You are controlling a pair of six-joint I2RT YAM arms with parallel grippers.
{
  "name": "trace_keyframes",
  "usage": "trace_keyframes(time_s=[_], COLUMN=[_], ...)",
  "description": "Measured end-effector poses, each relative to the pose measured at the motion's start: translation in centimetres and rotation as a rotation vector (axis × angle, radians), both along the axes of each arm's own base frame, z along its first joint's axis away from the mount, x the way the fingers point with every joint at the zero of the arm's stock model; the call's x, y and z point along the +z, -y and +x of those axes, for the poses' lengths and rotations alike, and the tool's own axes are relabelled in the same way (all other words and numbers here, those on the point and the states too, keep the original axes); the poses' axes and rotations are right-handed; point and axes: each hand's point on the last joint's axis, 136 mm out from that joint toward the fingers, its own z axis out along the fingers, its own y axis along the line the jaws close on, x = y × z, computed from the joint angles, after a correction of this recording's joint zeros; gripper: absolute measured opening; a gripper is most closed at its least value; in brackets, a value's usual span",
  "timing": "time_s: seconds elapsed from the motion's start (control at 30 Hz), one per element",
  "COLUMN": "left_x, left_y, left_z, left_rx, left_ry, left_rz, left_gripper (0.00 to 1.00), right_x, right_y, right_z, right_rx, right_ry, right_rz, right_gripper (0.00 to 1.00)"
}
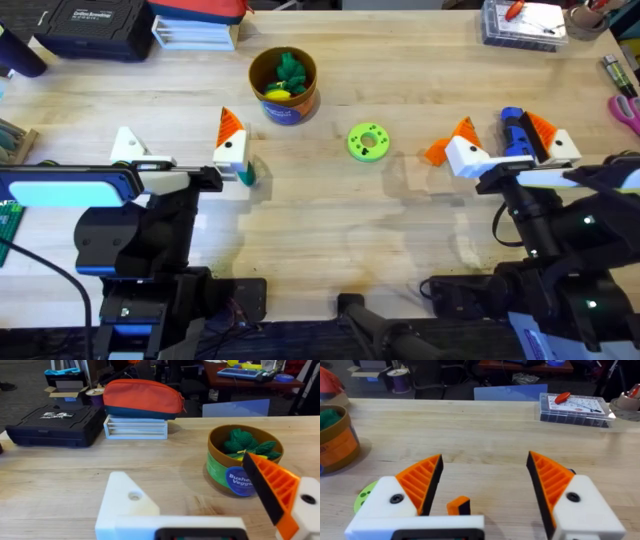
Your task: Pick up the gripper from the table and insert it into the empty holder that is missing its gripper. Then pick up a screw, insert it into the mounting hole, and use the screwdriver to tighten it. Finally, clean up the table by picking up the vegetable and placing it into the bucket.
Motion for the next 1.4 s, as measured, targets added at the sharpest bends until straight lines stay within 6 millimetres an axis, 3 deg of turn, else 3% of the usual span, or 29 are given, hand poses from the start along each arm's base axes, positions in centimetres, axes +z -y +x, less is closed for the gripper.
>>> trace_keyframes(time_s=[0.5, 0.53, 0.6, 0.73, 0.83, 0.97, 1.13, 1.17, 1.33, 1.37, 1.4], left_x=[0.2, 2.7, 4.9, 7.4, 7.2, 5.8, 1.9, 1.4, 0.2, 0.1, 0.2], left_y=[-0.2, -0.6, -0.7, -0.9, -0.8, 0.7, 2.6, 2.9, 3.7, 3.8, 4.2], left_z=[-0.4, -1.3, -2.1, -3.4, -3.4, -1.7, -1.6, -1.4, -0.8, -0.8, -0.7], left_rx=[0.011, 0.033, 0.043, 0.062, 0.066, 0.003, -0.081, -0.093, -0.129, -0.144, -0.166], left_ry=[-0.054, -0.090, -0.136, -0.336, -0.504, -0.655, -0.864, -0.888, -0.949, -0.952, -0.947], left_rz=[0.001, 0.002, 0.000, -0.038, -0.075, -0.129, -0.191, -0.207, -0.230, -0.218, -0.216], left_gripper=[0.985, 0.985, 0.985, 0.985, 0.985, 0.985, 0.982, 0.912, 0.148, 0.196, 0.376], right_x=[-0.1, -0.1, 1.2, 5.0, 7.4, 9.6, 9.1, 9.0, 7.7, 7.5, 7.1], right_y=[0.4, 0.5, 0.5, 0.5, 0.5, 0.5, 0.5, 0.5, 0.5, 0.5, 0.5], right_z=[-0.2, -1.1, -1.8, -3.5, -4.5, -4.4, -4.5, -4.6, -5.3, -5.5, -5.7], right_rx=[-0.024, -0.028, -0.027, -0.027, -0.027, -0.027, -0.027, -0.027, -0.027, -0.027, -0.027], right_ry=[-0.032, -0.127, -0.179, -0.275, -0.339, -0.360, -0.392, -0.398, -0.455, -0.469, -0.487], right_rz=[-0.003, -0.005, -0.006, -0.008, -0.009, -0.009, -0.010, -0.010, -0.011, -0.011, -0.012], right_gripper=[0.994, 0.994, 0.993, 0.993, 0.993, 0.994, 0.993, 0.994, 0.994, 0.994, 0.993])
